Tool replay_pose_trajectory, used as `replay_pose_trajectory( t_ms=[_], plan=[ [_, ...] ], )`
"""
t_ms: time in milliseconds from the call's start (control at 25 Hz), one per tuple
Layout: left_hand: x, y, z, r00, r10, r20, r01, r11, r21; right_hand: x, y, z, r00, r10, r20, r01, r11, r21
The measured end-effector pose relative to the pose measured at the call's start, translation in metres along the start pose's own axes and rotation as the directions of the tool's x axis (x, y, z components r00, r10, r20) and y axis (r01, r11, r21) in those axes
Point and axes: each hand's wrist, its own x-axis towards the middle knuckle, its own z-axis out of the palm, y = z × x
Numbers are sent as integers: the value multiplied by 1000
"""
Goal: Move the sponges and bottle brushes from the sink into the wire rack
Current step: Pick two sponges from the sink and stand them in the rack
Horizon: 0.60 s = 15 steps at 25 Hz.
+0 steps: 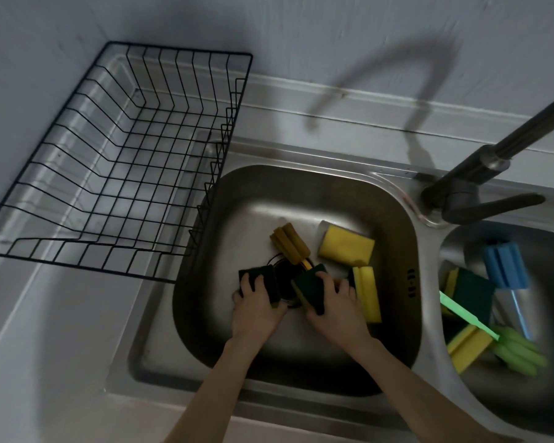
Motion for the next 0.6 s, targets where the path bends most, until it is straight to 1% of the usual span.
replay_pose_trajectory(
  t_ms=[160, 280, 360, 440, 600],
  plan=[
    [-12, 19, -14, 989, 102, -105, -107, 993, -47, -7, -4, -30, 991, 1, -134, 24, 982, 185],
    [-26, 35, -31, 950, 199, -242, -224, 971, -80, -13, -9, -58, 973, -16, -232, 77, 963, 258],
    [-39, 45, -44, 902, 267, -339, -317, 943, -101, -19, -14, -77, 953, -27, -302, 123, 945, 303],
    [-54, 54, -58, 839, 334, -429, -406, 910, -84, -24, -20, -96, 924, -48, -379, 183, 927, 328],
    [-83, 65, -93, 713, 372, -594, -498, 865, -56, -35, -41, -130, 856, -143, -496, 326, 895, 305]
  ],
)
